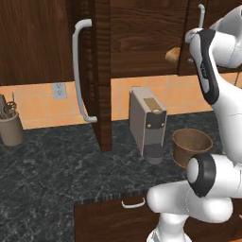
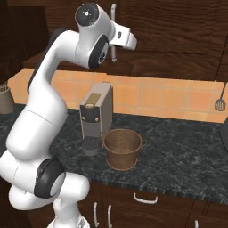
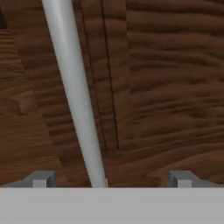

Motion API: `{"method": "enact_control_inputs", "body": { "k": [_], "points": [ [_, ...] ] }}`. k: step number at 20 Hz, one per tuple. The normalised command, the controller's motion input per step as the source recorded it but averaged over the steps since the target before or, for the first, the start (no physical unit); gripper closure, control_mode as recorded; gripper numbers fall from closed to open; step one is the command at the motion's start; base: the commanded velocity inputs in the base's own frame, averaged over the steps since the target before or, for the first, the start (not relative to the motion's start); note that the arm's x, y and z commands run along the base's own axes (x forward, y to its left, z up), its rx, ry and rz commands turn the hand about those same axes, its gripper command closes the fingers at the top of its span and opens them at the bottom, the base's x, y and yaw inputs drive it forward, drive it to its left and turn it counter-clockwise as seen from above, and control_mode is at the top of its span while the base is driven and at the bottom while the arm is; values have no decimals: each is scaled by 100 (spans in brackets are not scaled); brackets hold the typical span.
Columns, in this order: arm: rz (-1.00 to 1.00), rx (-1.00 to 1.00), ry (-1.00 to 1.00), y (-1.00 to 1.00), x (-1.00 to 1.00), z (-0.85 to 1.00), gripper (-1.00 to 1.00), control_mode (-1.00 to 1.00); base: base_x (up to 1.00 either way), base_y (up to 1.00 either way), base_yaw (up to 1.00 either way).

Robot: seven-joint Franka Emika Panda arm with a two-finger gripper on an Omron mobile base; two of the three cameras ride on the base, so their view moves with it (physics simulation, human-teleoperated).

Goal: Open the cabinet, pick up the bread from the cabinet and place it in the basket. Then move the basket to the dining counter.

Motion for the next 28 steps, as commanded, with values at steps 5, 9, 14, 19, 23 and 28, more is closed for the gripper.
{"method": "enact_control_inputs", "body": {
  "k": [5,9,14,19,23,28],
  "points": [
    [0,0,1,10,20,0,-100,-100,0,0,0],
    [0,0,0,14,23,0,-100,-100,0,0,0],
    [0,0,0,0,46,-3,-100,-100,0,0,0],
    [0,0,-9,0,44,-2,-100,-100,0,0,0],
    [5,0,-10,0,26,-12,100,-100,0,0,0],
    [3,1,-5,0,30,-11,100,-100,0,0,0]
  ]
}}
